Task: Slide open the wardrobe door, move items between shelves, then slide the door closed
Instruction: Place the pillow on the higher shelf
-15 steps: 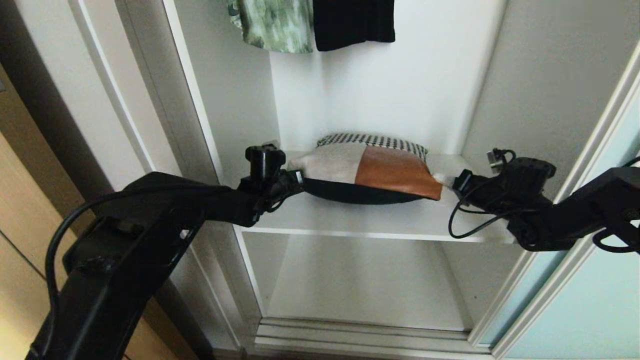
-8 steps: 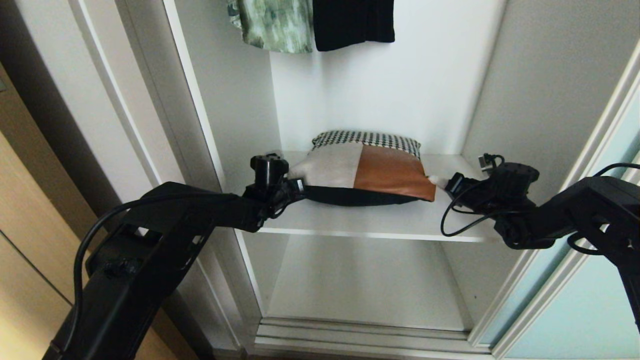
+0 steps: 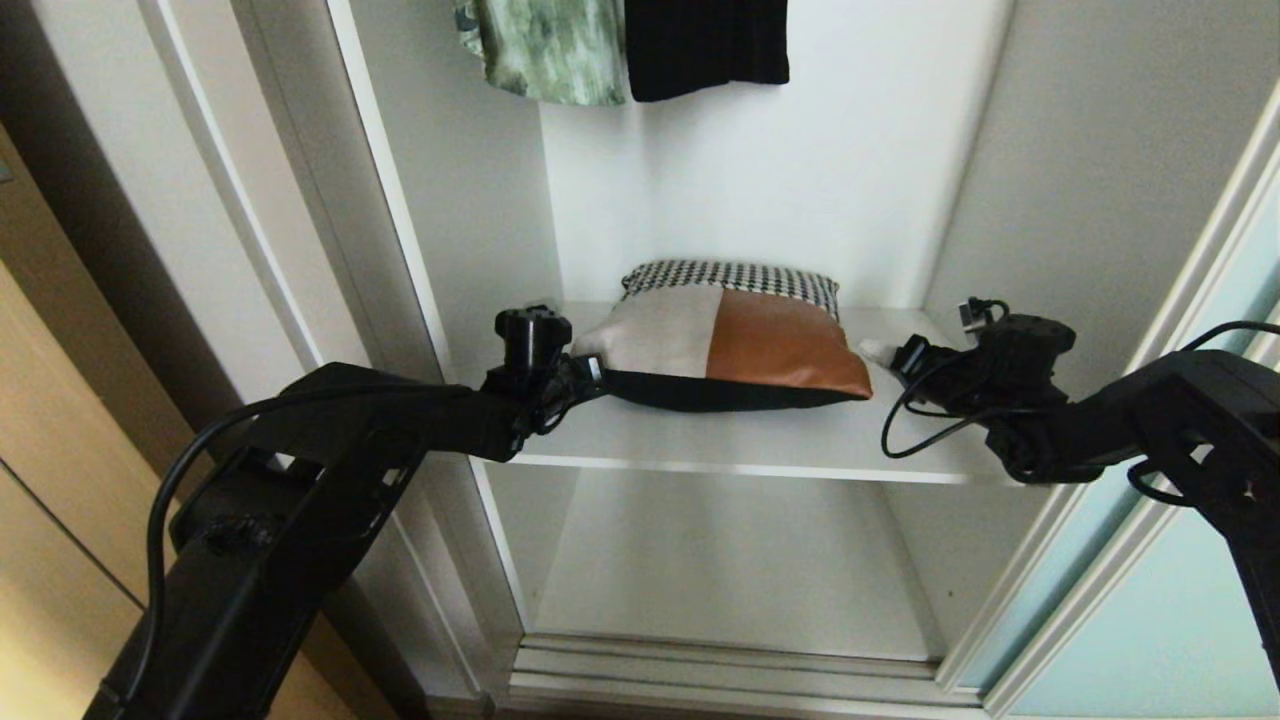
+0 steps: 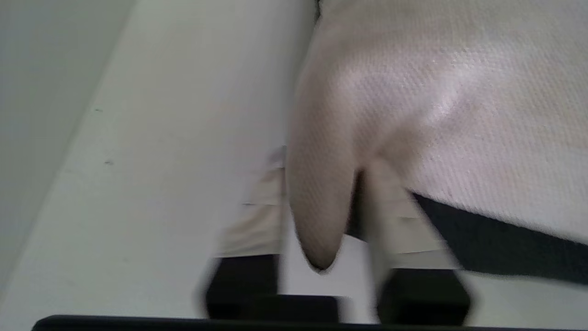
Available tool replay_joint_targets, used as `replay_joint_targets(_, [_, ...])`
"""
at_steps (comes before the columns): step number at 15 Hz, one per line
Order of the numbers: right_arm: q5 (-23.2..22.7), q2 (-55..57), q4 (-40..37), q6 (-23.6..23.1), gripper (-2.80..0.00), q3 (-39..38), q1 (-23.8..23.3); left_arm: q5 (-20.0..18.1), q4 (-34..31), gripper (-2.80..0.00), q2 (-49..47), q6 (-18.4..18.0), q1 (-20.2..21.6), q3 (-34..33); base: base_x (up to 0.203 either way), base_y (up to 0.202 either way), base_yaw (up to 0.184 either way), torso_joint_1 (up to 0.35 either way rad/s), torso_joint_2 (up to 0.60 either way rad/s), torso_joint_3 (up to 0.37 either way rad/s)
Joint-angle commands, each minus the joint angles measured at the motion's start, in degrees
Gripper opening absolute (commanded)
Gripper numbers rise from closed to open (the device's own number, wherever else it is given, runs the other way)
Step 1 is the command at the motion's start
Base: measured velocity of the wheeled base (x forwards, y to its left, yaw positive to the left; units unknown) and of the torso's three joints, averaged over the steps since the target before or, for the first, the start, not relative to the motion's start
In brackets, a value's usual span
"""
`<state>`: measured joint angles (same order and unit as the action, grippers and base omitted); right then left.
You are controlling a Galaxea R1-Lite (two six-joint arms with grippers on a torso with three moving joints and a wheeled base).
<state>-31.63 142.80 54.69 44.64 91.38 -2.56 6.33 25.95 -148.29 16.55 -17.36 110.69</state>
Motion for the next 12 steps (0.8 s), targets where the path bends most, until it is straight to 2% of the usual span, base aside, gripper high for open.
replay_joint_targets(1, [-0.3,0.3,0.3,0.2,0.00,0.3,0.1,-0.7,0.9,0.00,0.6,0.3,-0.1,0.0,0.000,0.000,0.000,0.000,0.00,0.000])
replay_joint_targets(5, [-0.2,-0.5,2.4,0.2,0.00,-1.9,0.0,-1.4,6.0,0.00,2.0,0.6,-0.3,-3.1,0.000,0.000,0.000,0.000,0.00,0.000])
replay_joint_targets(12, [-0.2,-9.7,9.7,-0.8,0.00,-20.9,-1.0,-3.2,11.1,0.00,17.2,-1.5,-2.3,-21.2,0.000,0.000,0.000,0.000,0.00,0.000])
